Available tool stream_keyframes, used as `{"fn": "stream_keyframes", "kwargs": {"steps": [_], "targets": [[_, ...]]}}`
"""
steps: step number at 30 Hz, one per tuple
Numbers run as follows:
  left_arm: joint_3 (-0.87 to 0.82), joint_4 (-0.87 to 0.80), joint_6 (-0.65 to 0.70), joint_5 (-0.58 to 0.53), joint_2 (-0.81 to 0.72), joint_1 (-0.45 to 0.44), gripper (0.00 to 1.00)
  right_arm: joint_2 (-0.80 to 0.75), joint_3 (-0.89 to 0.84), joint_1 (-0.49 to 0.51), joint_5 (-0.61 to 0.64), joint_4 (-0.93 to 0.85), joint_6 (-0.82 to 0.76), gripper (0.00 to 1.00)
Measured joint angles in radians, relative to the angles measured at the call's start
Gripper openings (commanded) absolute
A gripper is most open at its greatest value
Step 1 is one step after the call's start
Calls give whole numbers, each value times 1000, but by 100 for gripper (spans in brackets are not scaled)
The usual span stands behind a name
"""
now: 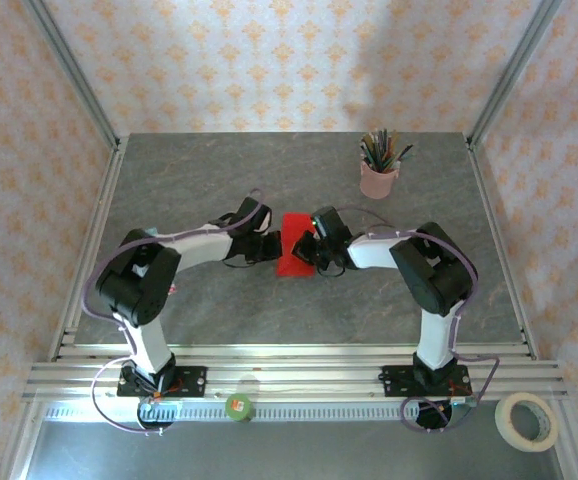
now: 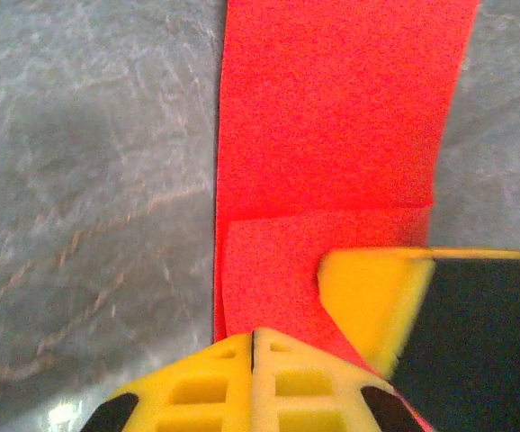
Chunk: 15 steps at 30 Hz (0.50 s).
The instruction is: Fold a paper plane with a square sheet of paper (pick it up from the middle)
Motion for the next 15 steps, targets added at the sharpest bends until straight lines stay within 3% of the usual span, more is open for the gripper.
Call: {"fn": "stream_keyframes", "kwargs": {"steps": [6, 15], "targets": [[-118, 106, -132, 49, -102, -10, 4, -1, -3, 2, 7, 1, 19, 0], [-148, 208, -243, 93, -75, -55, 4, -3, -13, 3, 10, 16, 32, 0]]}}
